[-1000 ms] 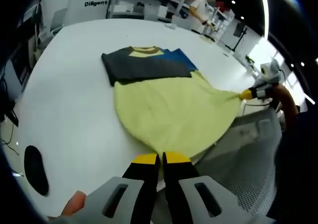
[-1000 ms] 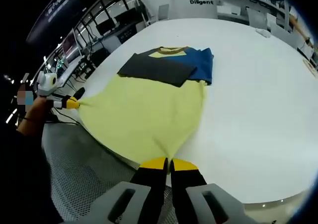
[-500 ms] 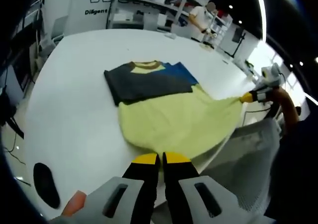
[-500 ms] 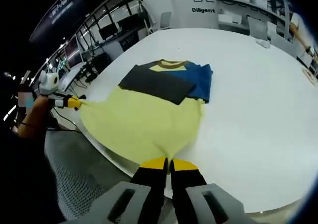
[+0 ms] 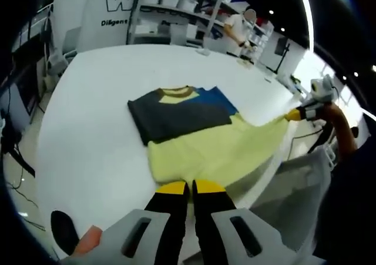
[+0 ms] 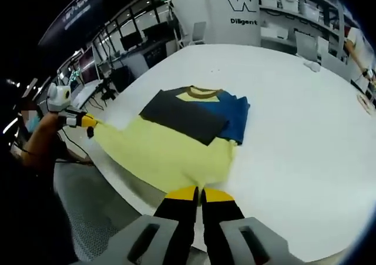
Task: Fold the garment on the visible template until the final outline fits inside the template.
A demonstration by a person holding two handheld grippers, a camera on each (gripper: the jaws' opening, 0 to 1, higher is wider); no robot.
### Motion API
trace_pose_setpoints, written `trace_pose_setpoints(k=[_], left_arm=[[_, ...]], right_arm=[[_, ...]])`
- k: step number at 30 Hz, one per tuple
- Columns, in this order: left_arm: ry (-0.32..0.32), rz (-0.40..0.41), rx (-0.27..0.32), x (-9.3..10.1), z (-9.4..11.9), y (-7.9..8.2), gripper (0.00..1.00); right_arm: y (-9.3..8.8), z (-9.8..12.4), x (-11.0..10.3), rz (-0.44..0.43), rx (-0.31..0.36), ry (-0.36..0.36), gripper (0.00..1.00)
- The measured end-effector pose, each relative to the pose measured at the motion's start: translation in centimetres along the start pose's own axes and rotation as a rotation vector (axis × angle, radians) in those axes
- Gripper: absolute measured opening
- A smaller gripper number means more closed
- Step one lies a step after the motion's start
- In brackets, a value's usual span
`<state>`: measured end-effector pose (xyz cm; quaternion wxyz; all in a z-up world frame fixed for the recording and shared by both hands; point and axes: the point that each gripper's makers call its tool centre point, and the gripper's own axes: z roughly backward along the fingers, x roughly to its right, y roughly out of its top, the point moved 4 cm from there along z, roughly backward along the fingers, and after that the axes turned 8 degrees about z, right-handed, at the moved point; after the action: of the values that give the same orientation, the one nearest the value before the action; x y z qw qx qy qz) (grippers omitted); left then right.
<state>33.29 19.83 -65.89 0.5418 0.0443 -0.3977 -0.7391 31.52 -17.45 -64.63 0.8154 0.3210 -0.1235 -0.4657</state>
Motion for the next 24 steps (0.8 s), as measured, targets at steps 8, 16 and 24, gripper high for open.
trace_pose_setpoints(k=[8,16,24], left_arm=[[0.004,-0.012,0.020,-0.3,-0.3,2.0,0.00],[0.004,-0.020,0.038,-0.2,-0.8,3.7,0.00],[0.004,-0.008,0.057,-0.6,-1.2,4.8,0.00]], right_arm=[[1.3,-0.1,0.9,0.005,0.015,-0.003,0.00],[2.7,-0.3,1.9,0.005,0.029,-0.006,0.00],[3.5,-0.7,2.4,0.012,0.036,-0.015,0.00]])
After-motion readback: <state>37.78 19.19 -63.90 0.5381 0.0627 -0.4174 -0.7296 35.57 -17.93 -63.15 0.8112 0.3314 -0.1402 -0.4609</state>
